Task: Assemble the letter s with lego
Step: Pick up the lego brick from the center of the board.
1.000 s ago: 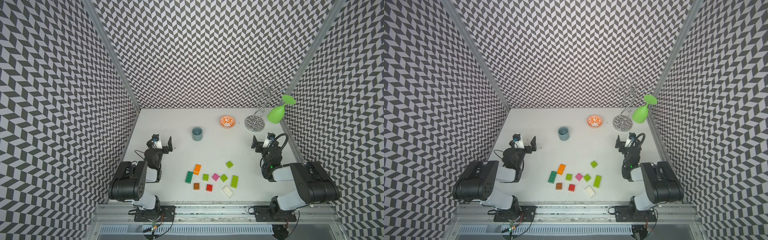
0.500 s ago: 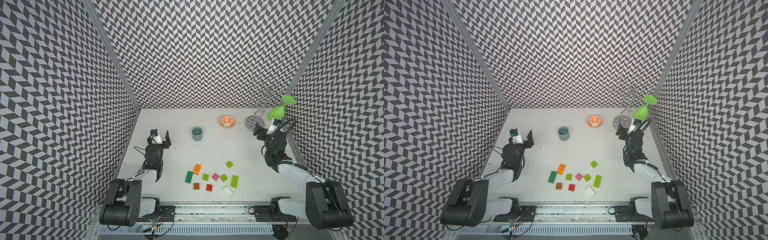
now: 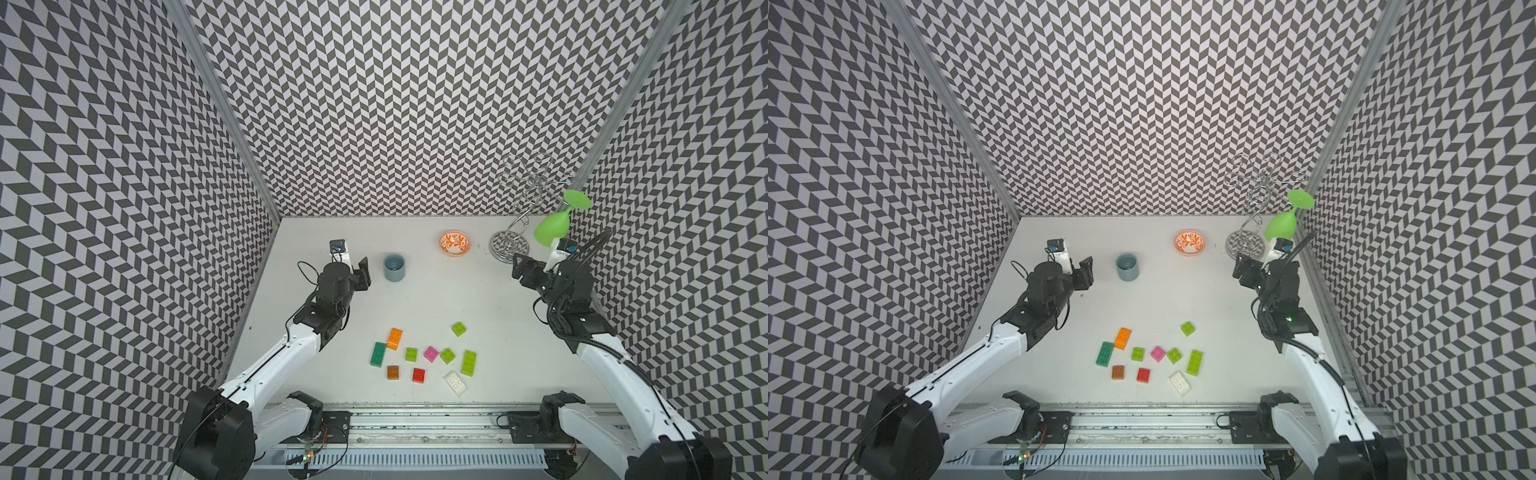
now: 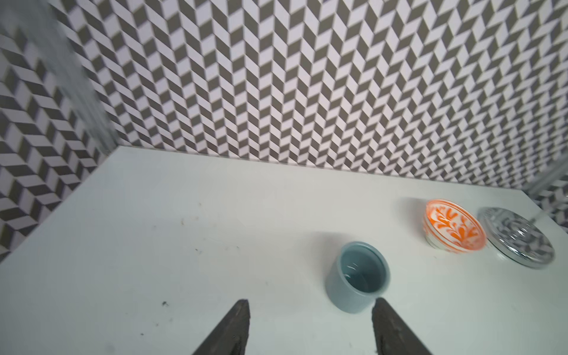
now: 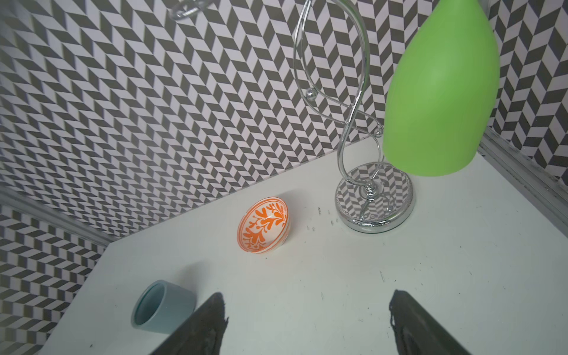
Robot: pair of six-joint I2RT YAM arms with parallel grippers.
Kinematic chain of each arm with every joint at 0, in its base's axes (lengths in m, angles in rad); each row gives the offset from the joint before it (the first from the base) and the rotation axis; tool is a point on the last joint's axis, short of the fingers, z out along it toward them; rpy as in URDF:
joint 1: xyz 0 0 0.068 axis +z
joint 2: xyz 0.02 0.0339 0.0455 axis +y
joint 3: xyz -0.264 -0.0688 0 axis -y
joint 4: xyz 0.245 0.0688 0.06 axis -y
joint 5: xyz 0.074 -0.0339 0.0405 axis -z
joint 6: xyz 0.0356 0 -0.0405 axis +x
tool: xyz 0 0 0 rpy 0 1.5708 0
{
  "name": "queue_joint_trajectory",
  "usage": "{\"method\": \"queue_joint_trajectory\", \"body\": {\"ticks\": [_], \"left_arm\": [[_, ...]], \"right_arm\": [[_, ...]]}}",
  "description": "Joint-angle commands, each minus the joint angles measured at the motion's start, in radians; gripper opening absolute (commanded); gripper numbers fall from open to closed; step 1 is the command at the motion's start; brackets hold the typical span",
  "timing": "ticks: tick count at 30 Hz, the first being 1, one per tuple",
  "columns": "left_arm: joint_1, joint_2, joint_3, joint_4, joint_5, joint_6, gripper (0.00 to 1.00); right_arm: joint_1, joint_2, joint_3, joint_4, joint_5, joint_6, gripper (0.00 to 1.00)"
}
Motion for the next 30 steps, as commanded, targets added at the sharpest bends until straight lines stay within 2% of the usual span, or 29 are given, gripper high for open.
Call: {"method": "queue_joint_trajectory", "body": {"ticks": [1,4,9,14,20,23,27,30], "left_arm": [[-0.121,-0.013,0.026,-0.232,0.026,-0.085,0.65],[-0.269,0.011,0.016,-0.296,-0.017,-0.173,0.67],[-0.496,0.133,0.015,-0.366,-0.069,-0.313,0.69],[-0.617,0.248,0.058,-0.432,-0.102,-0.424,0.72],[-0.63,0.269,0.116,-0.52,-0.126,-0.451,0.78],[-0.607,0.272,0.146,-0.589,-0.137,-0.435,0.81],[-0.552,0.267,0.161,-0.646,-0.107,-0.405,0.81],[-0.508,0.238,0.139,-0.669,-0.086,-0.399,0.77]], "right_arm": [[0.007,-0.009,0.004,-0.15,-0.143,0.026,0.85],[0.013,-0.02,-0.01,-0.218,-0.192,0.013,0.86],[0.017,-0.066,-0.038,-0.289,-0.217,-0.031,0.86],[0.023,-0.086,-0.06,-0.332,-0.242,-0.044,0.86],[0.034,-0.068,-0.077,-0.323,-0.258,-0.026,0.86],[0.037,-0.047,-0.08,-0.324,-0.254,-0.02,0.86],[0.051,-0.007,-0.077,-0.324,-0.242,-0.016,0.86],[0.069,0.021,-0.077,-0.316,-0.231,-0.011,0.86]]}}
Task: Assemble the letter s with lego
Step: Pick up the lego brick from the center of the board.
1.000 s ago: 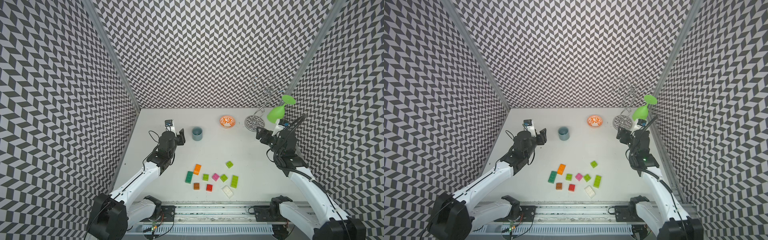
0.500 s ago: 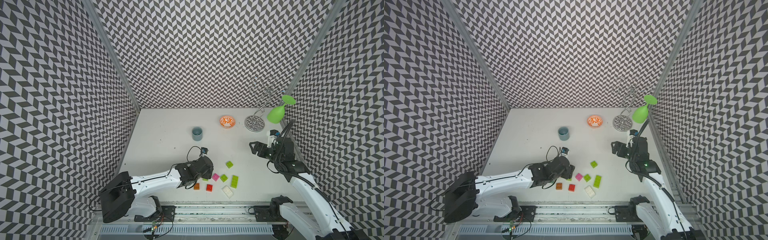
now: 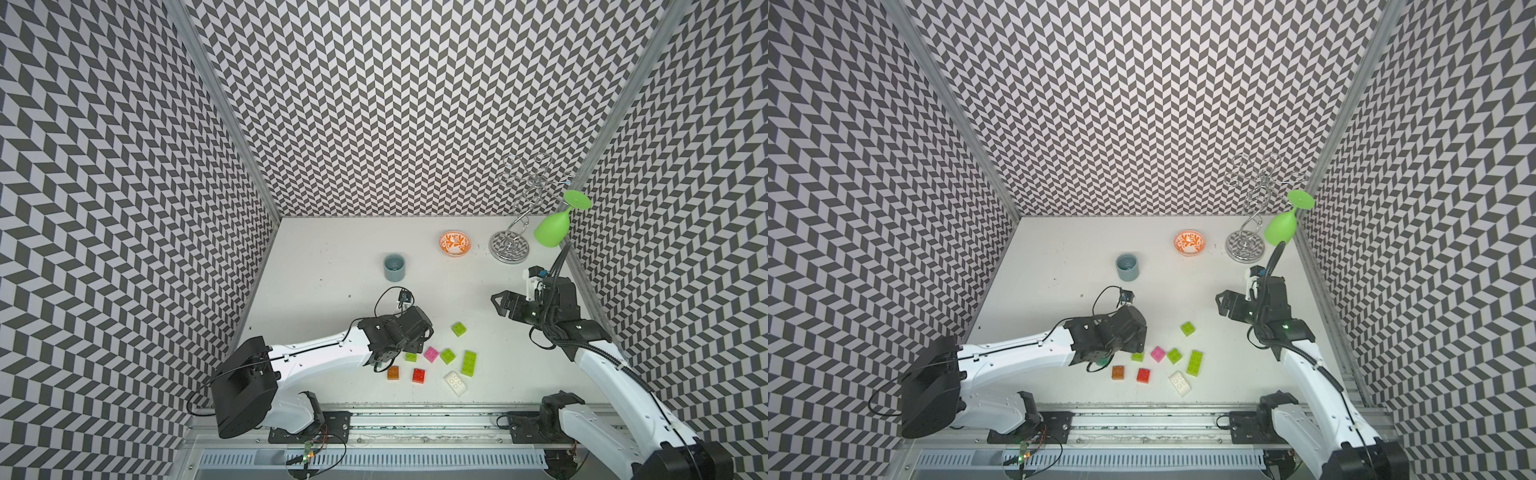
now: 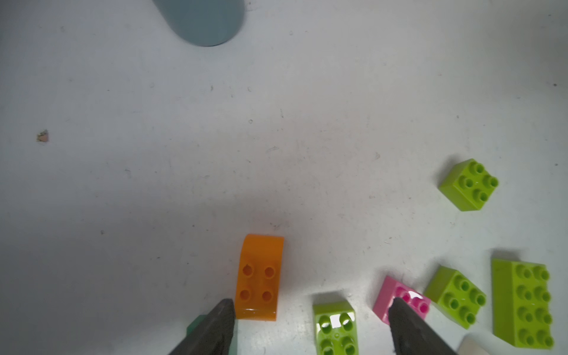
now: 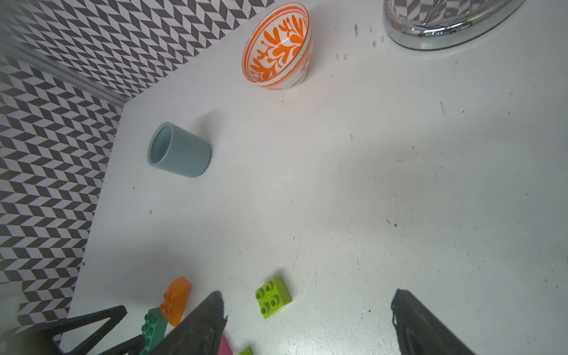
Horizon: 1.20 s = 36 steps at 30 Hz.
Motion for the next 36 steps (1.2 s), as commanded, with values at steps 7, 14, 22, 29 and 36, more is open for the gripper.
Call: {"method": "queue_joint_trajectory", "body": {"ticks": [7,14,22,29,36], "left_arm": [[0.092,-0.128,-0.096,-0.118,0.098,0.005,0.77],[0.096,-0.151,-0.159,-0.137,0.137,-0.015,0.82],[0.12,-0.079,-0.159,-0.134,0.144,-0.008,0.84],[0.134,-0.014,-0.158,-0.131,0.142,-0.003,0.77],[0.136,0.014,-0.16,-0.131,0.147,-0.003,0.67]], "right_arm": [[0.081,0.073,0.021,0.017,0.054,0.018,0.88],[0.148,0.126,0.031,0.027,0.087,0.035,0.89],[0.177,0.166,0.036,0.034,0.101,0.039,0.9],[0.179,0.179,0.036,0.037,0.096,0.034,0.9],[0.18,0.186,0.027,0.044,0.094,0.031,0.9]]}}
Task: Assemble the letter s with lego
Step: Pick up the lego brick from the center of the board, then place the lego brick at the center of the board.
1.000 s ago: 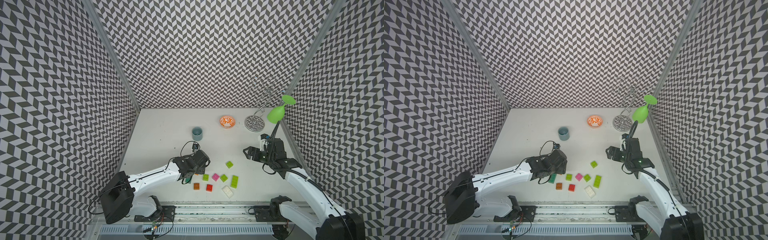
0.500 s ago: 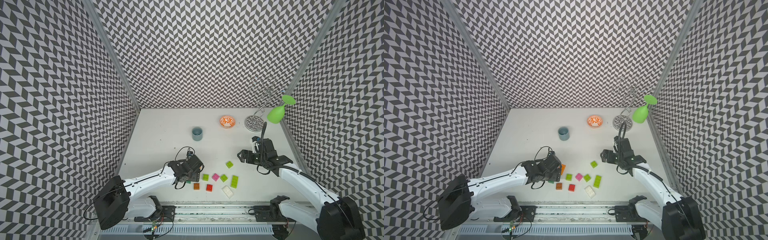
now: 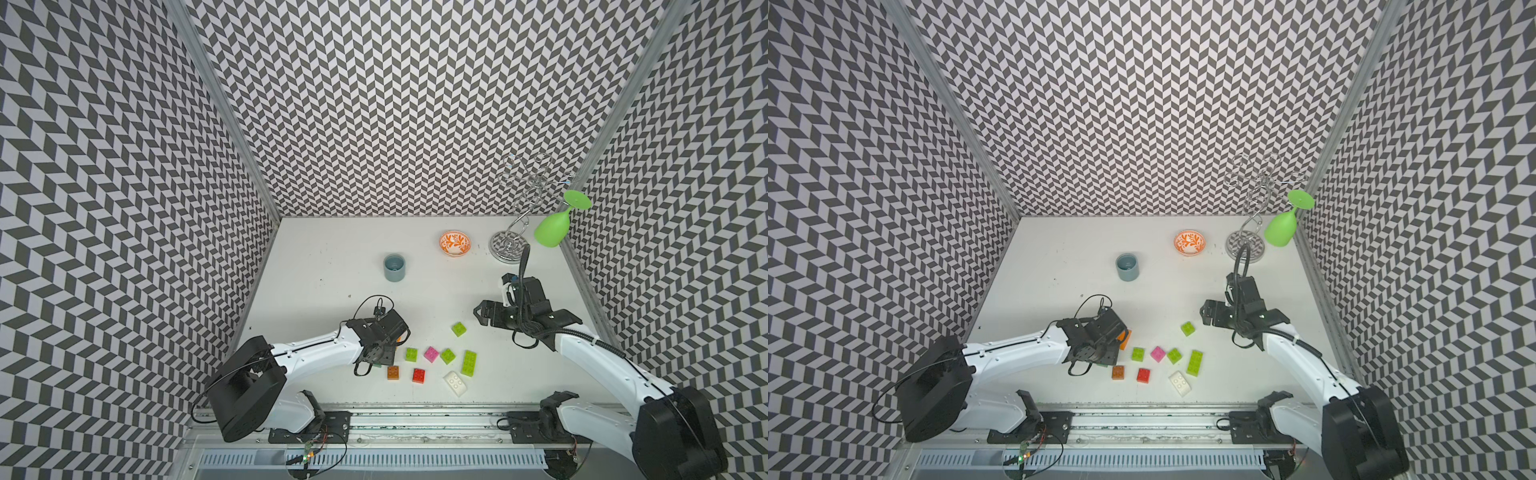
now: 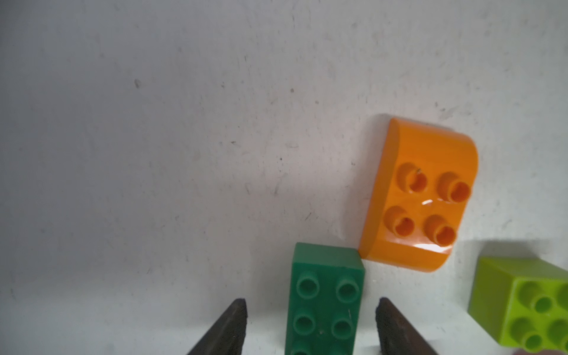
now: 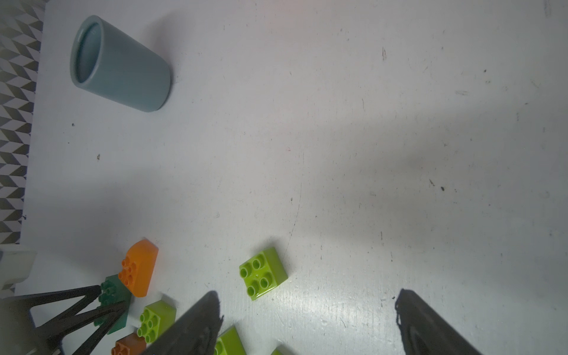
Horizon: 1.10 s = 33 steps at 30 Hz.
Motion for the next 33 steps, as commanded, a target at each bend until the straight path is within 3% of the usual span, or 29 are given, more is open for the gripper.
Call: {"method": "queue_joint_trajectory", "body": {"ticks": [1,8,16,20,23,25,28,33], "left_arm": [[0.007,0.015,-0.001,-0.004,0.004,0.003,0.67],[0.014,0.052,-0.012,0.018,0.01,0.01,0.57],[0.017,0.012,0.02,-0.014,0.018,0.03,0.24],[0.017,-0.033,0.121,-0.121,-0.02,0.055,0.17],[0.026,-0.051,0.276,-0.202,-0.07,0.118,0.14],[0.029,-0.036,0.392,-0.203,-0.062,0.246,0.14],[0.028,0.017,0.51,-0.121,0.075,0.536,0.17],[0.03,0.15,0.63,-0.028,0.164,0.913,0.13]], "right_arm": [[0.008,0.002,0.016,0.044,0.011,0.008,0.9],[0.008,-0.001,0.006,0.048,0.016,0.009,0.9],[0.007,-0.002,0.009,0.043,0.032,0.008,0.9],[0.007,-0.013,0.023,0.03,0.041,0.004,0.89],[0.007,-0.039,0.039,0.024,0.048,-0.021,0.87],[0.008,-0.067,0.048,0.022,0.064,-0.04,0.87],[0.008,-0.119,0.046,0.037,0.068,-0.076,0.87],[0.008,-0.217,0.023,0.076,0.073,-0.138,0.85]]}}
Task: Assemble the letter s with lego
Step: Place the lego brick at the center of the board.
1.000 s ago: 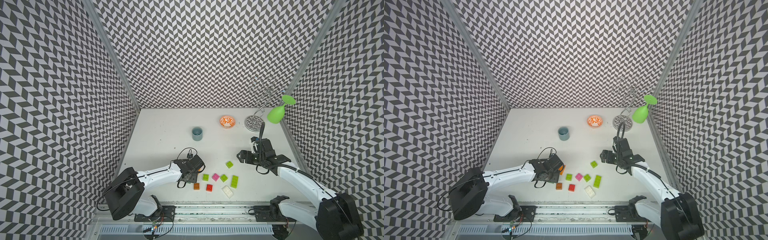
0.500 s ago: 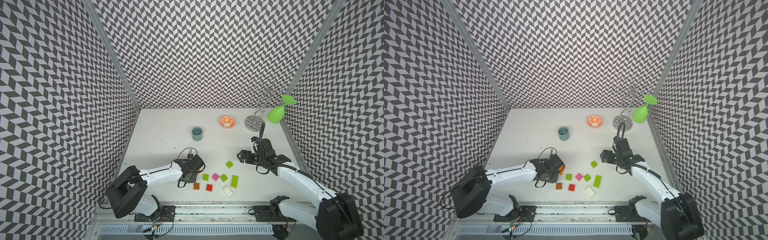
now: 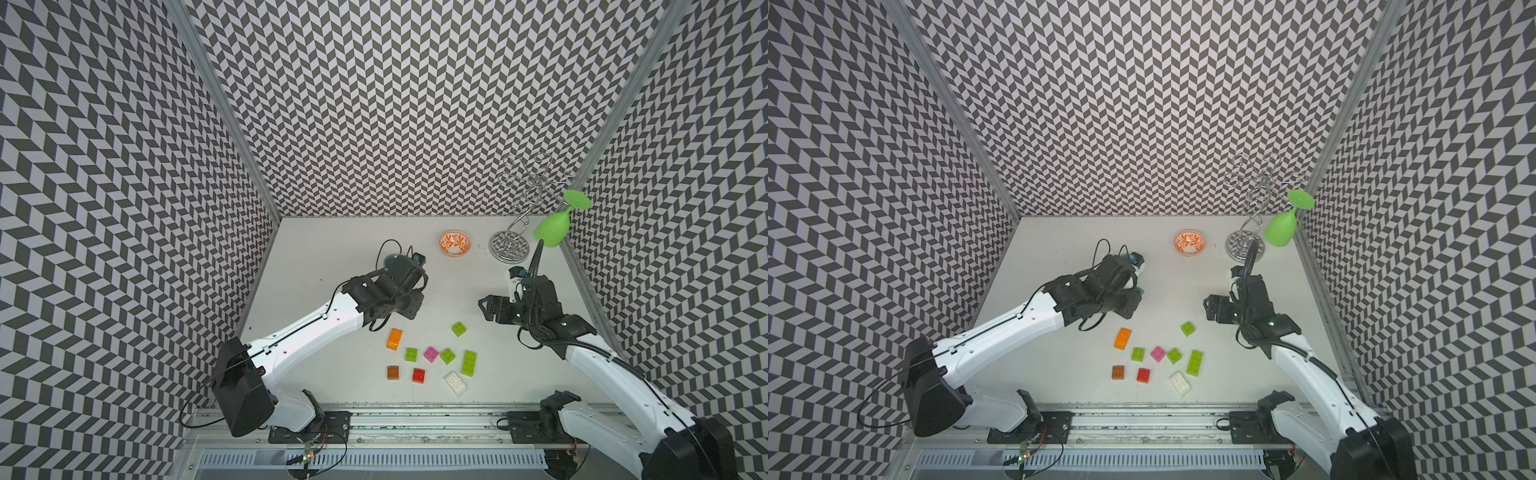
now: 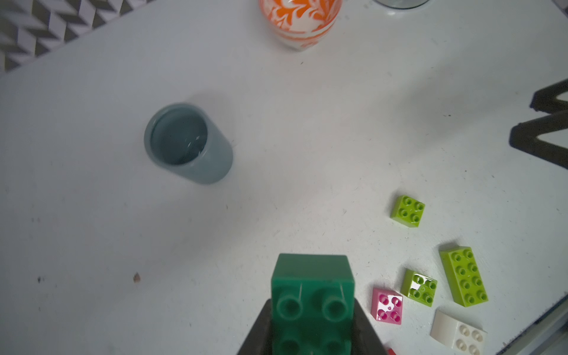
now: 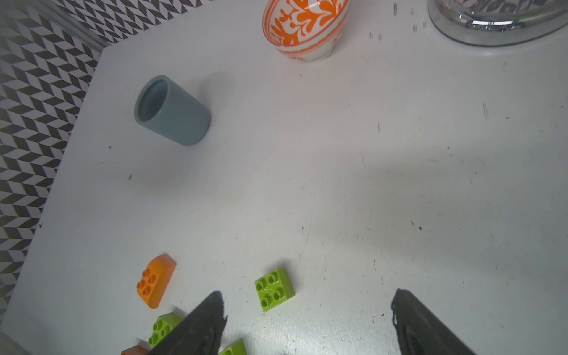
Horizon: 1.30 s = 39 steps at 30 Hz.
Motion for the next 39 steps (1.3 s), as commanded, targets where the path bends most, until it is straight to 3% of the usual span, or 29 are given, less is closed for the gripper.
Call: {"method": "queue_joint_trajectory", "body": {"ticks": [1,7,12,16,31,39], "left_arm": [[0.001,0.109,0.049,0.052,0.087,0.384,0.12],[0.022,0.292,0.098,0.054,0.077,0.684,0.07],[0.052,0.401,0.114,0.024,0.079,0.781,0.03],[0.055,0.42,0.09,0.063,0.135,0.851,0.04],[0.056,0.504,0.106,0.08,0.174,0.942,0.16],[0.061,0.527,0.11,0.083,0.141,0.956,0.33]], "right_arm": [[0.007,-0.074,-0.001,0.076,0.023,-0.06,0.85],[0.007,-0.236,-0.093,0.176,0.032,-0.107,0.83],[0.008,-0.364,-0.175,0.262,0.034,-0.119,0.83],[0.007,-0.37,-0.187,0.268,0.02,-0.131,0.83],[0.007,-0.34,-0.203,0.309,-0.023,-0.121,0.82],[0.008,-0.307,-0.204,0.315,-0.03,-0.108,0.82]]}}
